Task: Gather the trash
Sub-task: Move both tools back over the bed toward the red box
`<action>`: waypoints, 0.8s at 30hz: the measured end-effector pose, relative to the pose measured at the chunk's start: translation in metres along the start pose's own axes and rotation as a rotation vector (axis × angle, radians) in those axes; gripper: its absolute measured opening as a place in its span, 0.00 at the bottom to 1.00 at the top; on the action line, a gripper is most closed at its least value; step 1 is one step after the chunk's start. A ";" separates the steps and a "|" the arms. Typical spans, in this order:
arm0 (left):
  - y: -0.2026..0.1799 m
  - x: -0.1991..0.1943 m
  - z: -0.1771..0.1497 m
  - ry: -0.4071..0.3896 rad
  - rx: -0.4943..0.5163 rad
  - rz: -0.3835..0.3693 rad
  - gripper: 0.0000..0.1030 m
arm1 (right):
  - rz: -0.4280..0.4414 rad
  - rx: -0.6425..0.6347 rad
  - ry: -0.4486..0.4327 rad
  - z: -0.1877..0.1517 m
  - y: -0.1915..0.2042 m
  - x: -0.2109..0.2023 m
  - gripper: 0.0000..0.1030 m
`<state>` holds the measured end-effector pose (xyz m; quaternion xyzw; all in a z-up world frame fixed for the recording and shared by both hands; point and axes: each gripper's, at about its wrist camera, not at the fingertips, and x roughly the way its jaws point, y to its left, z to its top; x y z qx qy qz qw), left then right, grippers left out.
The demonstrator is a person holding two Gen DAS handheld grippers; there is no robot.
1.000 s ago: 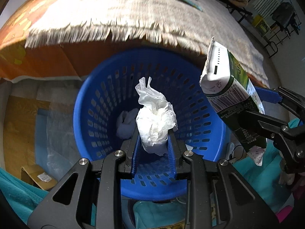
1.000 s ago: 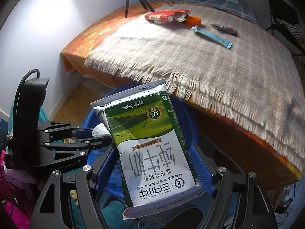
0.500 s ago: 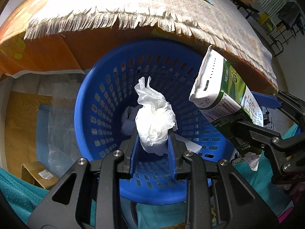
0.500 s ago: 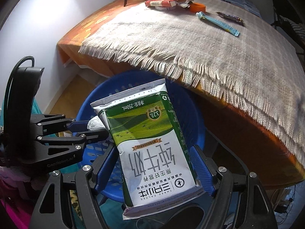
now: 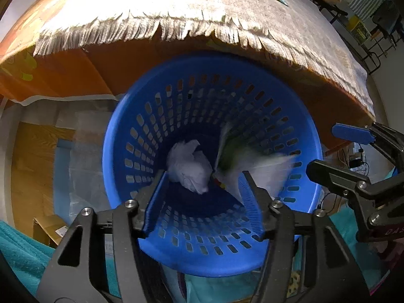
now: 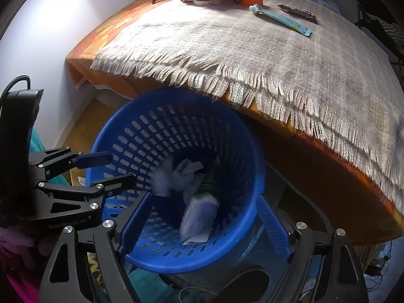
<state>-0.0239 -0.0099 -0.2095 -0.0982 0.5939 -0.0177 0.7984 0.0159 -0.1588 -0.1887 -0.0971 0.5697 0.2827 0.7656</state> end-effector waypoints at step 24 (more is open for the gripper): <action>0.001 -0.008 0.021 -0.016 0.006 0.001 0.58 | -0.001 0.042 -0.029 0.005 -0.013 -0.014 0.89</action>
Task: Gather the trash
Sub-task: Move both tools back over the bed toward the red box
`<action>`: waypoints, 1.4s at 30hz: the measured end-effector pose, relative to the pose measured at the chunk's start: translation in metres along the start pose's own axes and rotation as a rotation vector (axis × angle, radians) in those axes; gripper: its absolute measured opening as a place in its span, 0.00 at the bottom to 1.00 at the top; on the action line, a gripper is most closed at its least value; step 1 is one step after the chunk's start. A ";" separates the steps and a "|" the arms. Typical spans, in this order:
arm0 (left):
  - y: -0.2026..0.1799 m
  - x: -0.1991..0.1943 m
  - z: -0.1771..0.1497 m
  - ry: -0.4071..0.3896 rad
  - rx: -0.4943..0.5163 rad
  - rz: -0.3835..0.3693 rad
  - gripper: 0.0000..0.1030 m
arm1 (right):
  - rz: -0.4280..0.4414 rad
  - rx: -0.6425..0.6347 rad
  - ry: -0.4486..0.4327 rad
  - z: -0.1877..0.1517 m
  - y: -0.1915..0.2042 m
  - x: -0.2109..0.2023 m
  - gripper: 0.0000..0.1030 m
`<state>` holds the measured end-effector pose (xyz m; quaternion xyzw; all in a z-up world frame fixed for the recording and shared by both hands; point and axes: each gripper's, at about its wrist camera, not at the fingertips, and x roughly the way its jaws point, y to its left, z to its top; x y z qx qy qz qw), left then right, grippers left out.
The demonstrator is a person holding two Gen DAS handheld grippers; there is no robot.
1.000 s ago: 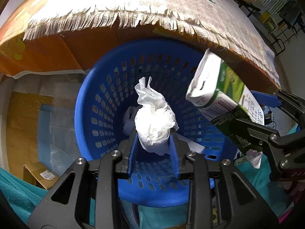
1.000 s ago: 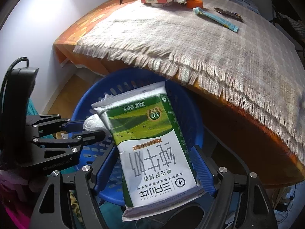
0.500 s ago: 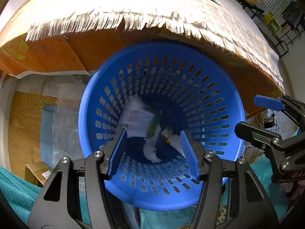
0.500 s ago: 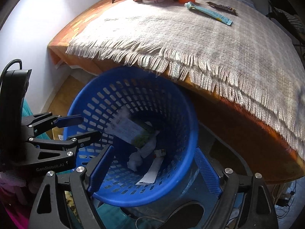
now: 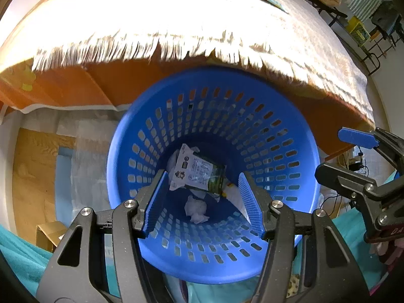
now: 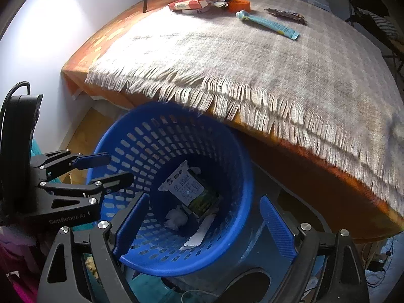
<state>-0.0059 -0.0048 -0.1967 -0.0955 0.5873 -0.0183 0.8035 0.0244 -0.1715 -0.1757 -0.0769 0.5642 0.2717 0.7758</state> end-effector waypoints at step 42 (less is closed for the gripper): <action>0.030 -0.021 0.336 -0.161 0.128 -0.095 0.68 | 0.024 0.025 -0.210 0.169 -0.091 -0.028 0.85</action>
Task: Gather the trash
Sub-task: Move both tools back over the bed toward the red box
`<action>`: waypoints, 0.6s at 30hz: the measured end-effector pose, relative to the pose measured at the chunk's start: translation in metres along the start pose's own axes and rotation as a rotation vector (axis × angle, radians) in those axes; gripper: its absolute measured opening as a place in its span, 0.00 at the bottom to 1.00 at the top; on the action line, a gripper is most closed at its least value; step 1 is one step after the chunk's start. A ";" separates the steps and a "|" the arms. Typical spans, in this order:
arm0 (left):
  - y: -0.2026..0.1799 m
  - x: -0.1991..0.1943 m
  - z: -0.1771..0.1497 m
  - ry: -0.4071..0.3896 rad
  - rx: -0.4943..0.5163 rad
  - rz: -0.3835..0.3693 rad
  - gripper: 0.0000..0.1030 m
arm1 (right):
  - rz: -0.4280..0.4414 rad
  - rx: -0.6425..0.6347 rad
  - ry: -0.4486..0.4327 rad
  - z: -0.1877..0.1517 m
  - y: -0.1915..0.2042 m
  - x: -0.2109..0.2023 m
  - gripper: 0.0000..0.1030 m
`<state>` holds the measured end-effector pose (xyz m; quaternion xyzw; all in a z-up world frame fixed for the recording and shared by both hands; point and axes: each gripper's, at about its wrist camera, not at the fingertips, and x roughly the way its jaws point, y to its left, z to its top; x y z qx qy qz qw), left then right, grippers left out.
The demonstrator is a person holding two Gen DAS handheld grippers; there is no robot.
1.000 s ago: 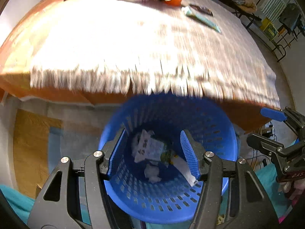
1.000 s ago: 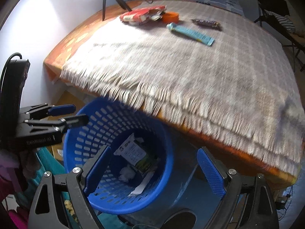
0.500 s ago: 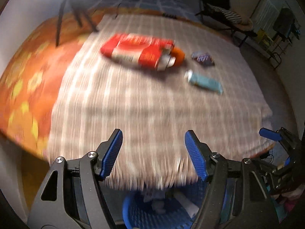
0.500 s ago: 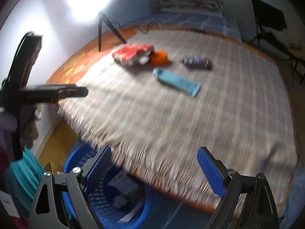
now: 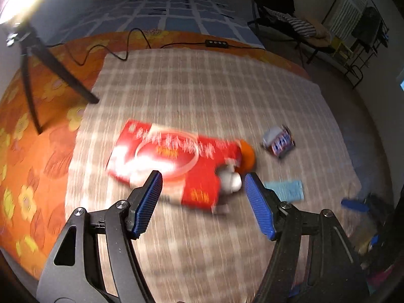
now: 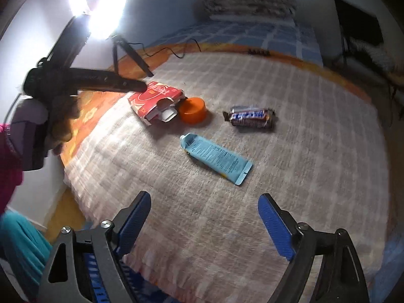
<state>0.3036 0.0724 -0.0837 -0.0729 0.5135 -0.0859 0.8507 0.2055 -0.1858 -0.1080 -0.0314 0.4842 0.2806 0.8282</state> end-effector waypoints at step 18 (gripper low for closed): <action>0.062 0.093 0.073 0.197 -0.099 -0.059 0.68 | 0.034 0.051 -0.017 0.010 0.002 -0.011 0.85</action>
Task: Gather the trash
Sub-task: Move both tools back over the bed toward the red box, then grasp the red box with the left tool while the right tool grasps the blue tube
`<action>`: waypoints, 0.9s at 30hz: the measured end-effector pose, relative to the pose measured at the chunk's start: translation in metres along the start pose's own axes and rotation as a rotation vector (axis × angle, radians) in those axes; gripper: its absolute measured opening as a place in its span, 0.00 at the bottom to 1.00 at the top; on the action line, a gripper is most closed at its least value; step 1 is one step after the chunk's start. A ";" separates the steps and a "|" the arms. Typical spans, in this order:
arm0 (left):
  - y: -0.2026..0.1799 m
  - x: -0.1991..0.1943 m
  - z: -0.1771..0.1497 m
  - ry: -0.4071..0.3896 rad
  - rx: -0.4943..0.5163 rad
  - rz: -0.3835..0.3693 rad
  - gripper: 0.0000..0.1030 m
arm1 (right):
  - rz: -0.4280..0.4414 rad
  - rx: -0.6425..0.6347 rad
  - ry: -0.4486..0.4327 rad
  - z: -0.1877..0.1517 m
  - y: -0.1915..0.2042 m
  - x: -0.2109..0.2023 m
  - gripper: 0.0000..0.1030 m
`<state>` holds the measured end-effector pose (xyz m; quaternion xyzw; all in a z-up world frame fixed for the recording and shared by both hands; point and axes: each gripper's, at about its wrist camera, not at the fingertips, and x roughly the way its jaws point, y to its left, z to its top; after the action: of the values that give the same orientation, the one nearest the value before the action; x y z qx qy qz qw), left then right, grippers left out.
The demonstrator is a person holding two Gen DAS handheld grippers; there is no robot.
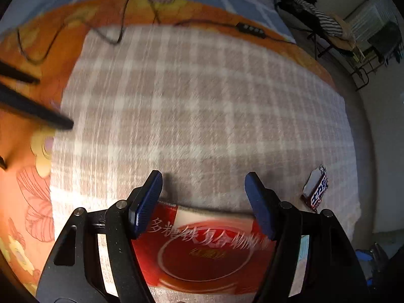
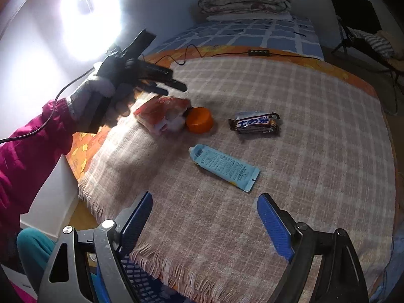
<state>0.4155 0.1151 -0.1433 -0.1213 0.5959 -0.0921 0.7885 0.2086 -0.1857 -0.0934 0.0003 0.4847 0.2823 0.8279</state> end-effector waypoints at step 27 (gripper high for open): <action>-0.079 -0.066 -0.145 -0.179 0.370 0.284 0.87 | -0.012 -0.053 0.034 0.010 -0.009 0.017 0.85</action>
<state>0.2583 0.0470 -0.0970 0.1022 0.5076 -0.0766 0.8521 0.2274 -0.1831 -0.1041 -0.0294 0.4910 0.2903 0.8209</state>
